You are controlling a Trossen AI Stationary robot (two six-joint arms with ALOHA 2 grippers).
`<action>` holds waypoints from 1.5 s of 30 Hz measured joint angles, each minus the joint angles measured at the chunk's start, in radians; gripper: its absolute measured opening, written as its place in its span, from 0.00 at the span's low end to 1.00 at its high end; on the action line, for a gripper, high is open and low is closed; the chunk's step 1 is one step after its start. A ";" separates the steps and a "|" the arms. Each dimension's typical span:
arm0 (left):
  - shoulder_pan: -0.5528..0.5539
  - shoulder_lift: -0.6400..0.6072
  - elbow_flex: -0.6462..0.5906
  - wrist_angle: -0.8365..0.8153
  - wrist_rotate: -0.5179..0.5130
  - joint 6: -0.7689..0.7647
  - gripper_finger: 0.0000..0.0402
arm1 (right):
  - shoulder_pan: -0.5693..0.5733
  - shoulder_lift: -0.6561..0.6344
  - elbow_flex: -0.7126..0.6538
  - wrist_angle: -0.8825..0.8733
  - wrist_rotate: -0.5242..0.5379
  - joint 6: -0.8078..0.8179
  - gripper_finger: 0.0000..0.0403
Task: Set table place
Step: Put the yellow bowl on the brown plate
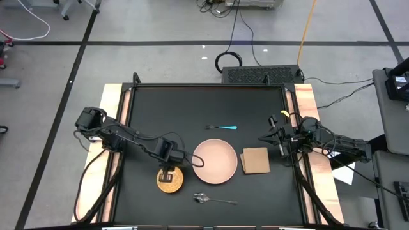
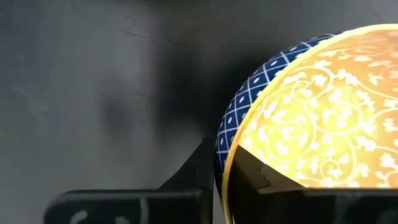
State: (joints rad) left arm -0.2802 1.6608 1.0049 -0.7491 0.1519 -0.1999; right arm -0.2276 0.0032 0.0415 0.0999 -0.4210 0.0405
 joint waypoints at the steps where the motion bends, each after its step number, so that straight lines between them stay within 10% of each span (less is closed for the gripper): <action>1: -0.001 0.001 0.002 -0.007 0.020 0.015 0.06 | 0.000 0.000 0.000 0.000 0.000 0.000 0.00; 32: 0.186 0.003 0.511 -0.409 -0.028 0.228 0.03 | 0.000 0.000 0.000 0.000 0.002 -0.003 0.00; 45: 0.252 0.258 0.772 -0.538 -0.030 0.350 0.03 | 0.000 0.000 0.000 0.000 0.004 -0.004 0.00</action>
State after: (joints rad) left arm -0.0278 1.9190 1.7773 -1.2870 0.1223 0.1502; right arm -0.2272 0.0029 0.0418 0.0998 -0.4168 0.0368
